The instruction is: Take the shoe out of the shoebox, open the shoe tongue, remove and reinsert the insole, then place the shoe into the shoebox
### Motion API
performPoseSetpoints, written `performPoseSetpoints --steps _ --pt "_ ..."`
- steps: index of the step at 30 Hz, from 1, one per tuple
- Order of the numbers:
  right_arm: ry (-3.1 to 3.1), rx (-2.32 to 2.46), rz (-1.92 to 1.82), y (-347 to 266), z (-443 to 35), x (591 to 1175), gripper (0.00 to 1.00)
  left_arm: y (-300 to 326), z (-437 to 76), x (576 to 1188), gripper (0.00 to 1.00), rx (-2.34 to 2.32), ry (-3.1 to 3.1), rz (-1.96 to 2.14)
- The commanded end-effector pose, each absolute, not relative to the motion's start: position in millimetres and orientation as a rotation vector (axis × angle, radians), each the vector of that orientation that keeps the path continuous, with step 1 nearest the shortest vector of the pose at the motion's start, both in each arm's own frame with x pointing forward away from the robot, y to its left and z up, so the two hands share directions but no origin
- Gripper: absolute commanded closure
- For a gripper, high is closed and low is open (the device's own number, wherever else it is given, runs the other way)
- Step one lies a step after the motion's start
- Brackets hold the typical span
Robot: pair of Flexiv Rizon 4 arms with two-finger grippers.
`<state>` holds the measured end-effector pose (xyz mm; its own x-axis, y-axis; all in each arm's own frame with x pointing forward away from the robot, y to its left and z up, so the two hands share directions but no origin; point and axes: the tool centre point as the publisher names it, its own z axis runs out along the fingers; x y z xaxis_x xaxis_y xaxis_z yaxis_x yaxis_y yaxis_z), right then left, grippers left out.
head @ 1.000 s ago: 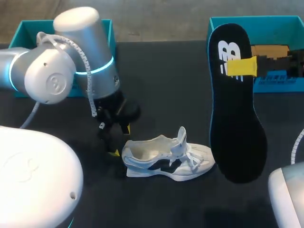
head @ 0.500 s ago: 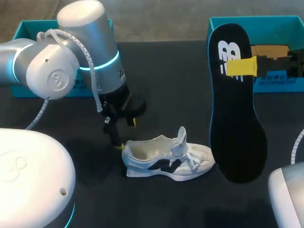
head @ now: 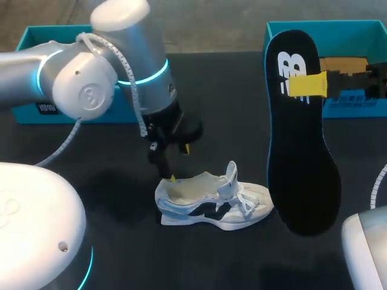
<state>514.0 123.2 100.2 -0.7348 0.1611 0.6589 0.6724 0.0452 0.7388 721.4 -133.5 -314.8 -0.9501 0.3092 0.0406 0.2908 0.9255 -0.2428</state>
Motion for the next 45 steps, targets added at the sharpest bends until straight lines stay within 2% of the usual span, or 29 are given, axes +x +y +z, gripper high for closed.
performPoseSetpoints --steps 1,14,24,35,42,45 --pt "-1.700 -0.950 -2.053 135.9 100.4 503.4 1.00 -146.9 -325.3 726.1 0.00 -0.460 -3.004 0.355" --pt "-1.700 -0.950 -2.053 135.9 100.4 503.4 1.00 -146.9 -325.3 726.1 0.00 -0.460 -3.004 0.355" --pt "-1.700 -0.950 -2.053 135.9 100.4 503.4 1.00 -166.9 -343.9 723.1 0.00 -0.329 -3.112 0.202" --pt "-1.700 -0.950 -2.053 135.9 100.4 503.4 1.00 -181.1 -363.8 723.7 0.00 -0.201 -3.127 0.262" --pt "-1.700 -0.950 -2.053 135.9 100.4 503.4 1.00 -188.2 -375.2 716.7 0.24 -0.219 -3.111 0.254" --pt "-1.700 -0.950 -2.053 135.9 100.4 503.4 1.00 -187.6 -381.5 714.9 0.30 -0.221 -3.105 0.229"
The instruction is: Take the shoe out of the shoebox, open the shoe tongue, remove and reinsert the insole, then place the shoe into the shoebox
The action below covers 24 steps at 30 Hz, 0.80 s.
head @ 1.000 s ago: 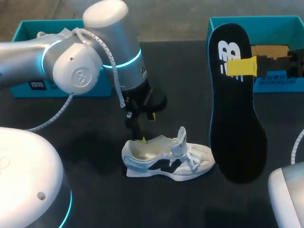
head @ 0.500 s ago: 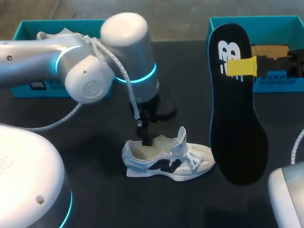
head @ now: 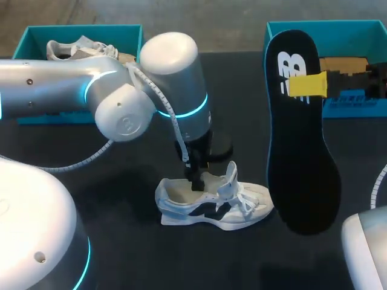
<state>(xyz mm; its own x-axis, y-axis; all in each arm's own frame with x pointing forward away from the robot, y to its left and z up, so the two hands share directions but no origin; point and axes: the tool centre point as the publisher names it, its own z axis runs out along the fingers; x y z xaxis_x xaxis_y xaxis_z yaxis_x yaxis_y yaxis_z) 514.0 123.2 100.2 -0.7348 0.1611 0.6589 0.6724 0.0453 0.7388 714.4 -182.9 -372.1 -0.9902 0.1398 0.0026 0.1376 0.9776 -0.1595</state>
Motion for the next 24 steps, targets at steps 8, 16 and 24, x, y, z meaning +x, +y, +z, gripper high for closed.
performPoseSetpoints --steps 8,16,24 --pt "-1.700 -0.950 -2.053 135.9 100.4 503.4 1.00 -185.7 -394.1 713.5 0.62 -0.222 -3.107 0.195" --pt "-1.700 -0.950 -2.053 135.9 100.4 503.4 1.00 -184.4 -396.6 711.7 1.00 -0.252 -3.099 0.209" --pt "-1.700 -0.950 -2.053 135.9 100.4 503.4 1.00 -182.9 -381.6 711.5 1.00 -0.353 -3.083 0.218"
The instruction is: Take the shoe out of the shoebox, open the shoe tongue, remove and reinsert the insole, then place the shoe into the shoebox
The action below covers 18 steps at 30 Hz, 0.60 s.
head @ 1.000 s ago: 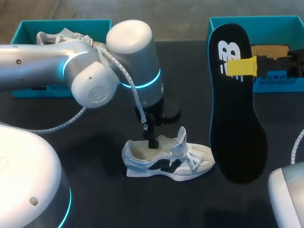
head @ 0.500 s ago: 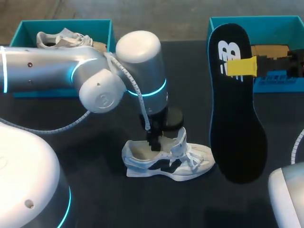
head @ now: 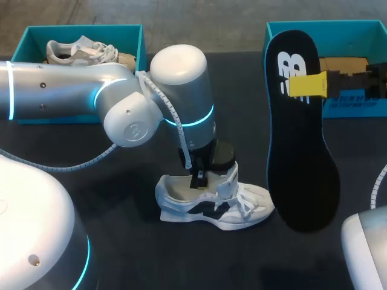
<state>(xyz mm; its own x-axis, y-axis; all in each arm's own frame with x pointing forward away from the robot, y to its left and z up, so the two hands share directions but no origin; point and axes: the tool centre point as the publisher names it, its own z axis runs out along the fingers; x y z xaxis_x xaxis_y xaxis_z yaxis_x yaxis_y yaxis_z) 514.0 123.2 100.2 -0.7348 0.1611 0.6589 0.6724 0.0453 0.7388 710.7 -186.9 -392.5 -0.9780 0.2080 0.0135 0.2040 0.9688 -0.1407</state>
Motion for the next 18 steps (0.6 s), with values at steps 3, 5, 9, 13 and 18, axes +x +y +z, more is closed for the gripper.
performPoseSetpoints --steps 3,5,9,13,18 --pt "-1.700 -0.950 -2.053 135.9 100.4 503.4 1.00 -180.4 -372.7 712.9 1.00 -0.425 -3.072 0.211" --pt "-1.700 -0.950 -2.053 135.9 100.4 503.4 1.00 -178.0 -366.1 713.4 1.00 -0.488 -3.056 0.213" --pt "-1.700 -0.950 -2.053 135.9 100.4 503.4 1.00 -170.0 -350.7 719.2 1.00 -0.710 -3.009 0.202" --pt "-1.700 -0.950 -2.053 135.9 100.4 503.4 1.00 -164.1 -339.7 723.7 1.00 -0.959 -2.948 0.196" --pt "-1.700 -0.950 -2.053 135.9 100.4 503.4 1.00 -157.2 -325.9 723.5 1.00 -1.347 -2.774 0.180"
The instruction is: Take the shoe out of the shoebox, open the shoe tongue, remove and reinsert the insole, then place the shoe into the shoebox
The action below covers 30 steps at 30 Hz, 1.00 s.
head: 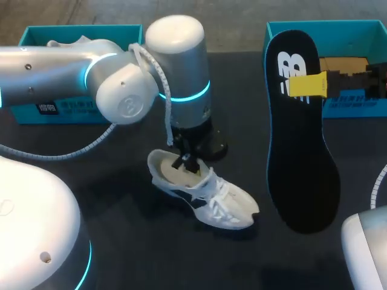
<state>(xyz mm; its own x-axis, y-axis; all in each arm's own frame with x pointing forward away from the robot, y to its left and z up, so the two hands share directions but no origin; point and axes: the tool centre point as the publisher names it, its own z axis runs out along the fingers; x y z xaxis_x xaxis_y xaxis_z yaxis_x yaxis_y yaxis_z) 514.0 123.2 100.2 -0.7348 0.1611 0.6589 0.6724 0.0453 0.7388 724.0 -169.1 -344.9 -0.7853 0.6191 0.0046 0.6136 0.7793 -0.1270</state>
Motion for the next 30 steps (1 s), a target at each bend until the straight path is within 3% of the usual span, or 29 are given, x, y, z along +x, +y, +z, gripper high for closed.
performPoseSetpoints --steps 1,14,30 --pt "-1.700 -0.950 -2.053 135.9 100.4 503.4 1.00 -157.1 -323.6 723.4 1.00 -1.446 -2.727 0.167" --pt "-1.700 -0.950 -2.053 135.9 100.4 503.4 1.00 -152.1 -314.4 705.1 1.00 -2.144 -2.203 -0.016" --pt "-1.700 -0.950 -2.053 135.9 100.4 503.4 1.00 -163.1 -345.5 667.4 1.00 -2.341 -1.940 -0.066"
